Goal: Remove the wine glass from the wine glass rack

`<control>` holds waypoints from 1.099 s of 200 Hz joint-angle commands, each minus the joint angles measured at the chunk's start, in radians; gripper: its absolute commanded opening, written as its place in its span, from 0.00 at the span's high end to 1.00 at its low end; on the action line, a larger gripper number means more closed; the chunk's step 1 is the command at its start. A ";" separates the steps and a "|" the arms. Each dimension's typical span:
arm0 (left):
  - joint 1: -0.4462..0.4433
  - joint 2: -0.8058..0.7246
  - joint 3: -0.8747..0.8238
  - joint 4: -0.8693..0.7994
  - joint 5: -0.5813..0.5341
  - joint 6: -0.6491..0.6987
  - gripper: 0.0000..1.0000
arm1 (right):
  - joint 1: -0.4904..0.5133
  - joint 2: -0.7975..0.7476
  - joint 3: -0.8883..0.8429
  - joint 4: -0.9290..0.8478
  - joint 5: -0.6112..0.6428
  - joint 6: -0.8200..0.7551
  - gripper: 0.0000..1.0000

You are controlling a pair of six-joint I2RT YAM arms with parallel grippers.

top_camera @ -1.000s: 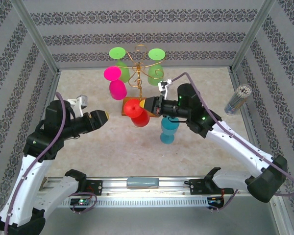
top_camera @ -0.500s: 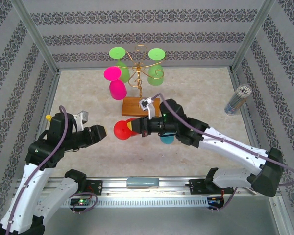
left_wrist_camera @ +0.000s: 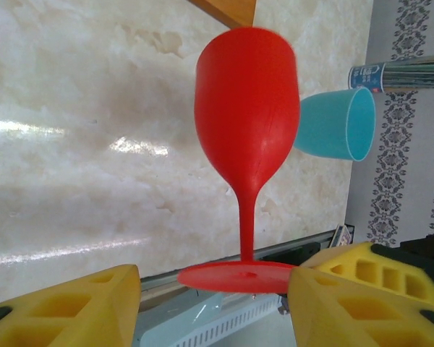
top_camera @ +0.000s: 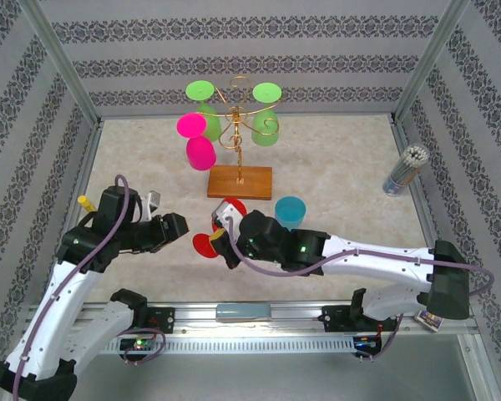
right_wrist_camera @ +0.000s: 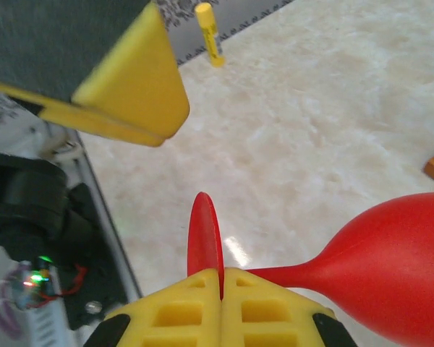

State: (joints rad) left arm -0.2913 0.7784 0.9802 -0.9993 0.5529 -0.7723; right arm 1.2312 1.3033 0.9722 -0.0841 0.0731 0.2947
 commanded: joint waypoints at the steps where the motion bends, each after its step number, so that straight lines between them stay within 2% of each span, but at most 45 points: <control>1: 0.014 0.029 -0.016 -0.038 0.049 -0.021 0.43 | 0.031 0.024 -0.017 0.038 0.189 -0.113 1.00; 42: 0.014 0.071 -0.045 -0.003 0.093 -0.048 0.43 | 0.074 0.089 -0.013 0.052 0.334 -0.168 1.00; 92: 0.015 0.107 -0.070 0.048 0.133 -0.097 0.43 | 0.128 0.171 0.004 0.077 0.423 -0.238 1.00; 220: 0.015 0.102 -0.144 0.130 0.185 -0.178 0.44 | 0.200 0.170 0.019 0.162 0.531 -0.354 1.00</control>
State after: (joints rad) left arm -0.2913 0.8986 0.8562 -0.9157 0.7082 -0.9127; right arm 1.4185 1.5017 0.9676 0.0277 0.5419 -0.0208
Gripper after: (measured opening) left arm 0.559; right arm 0.054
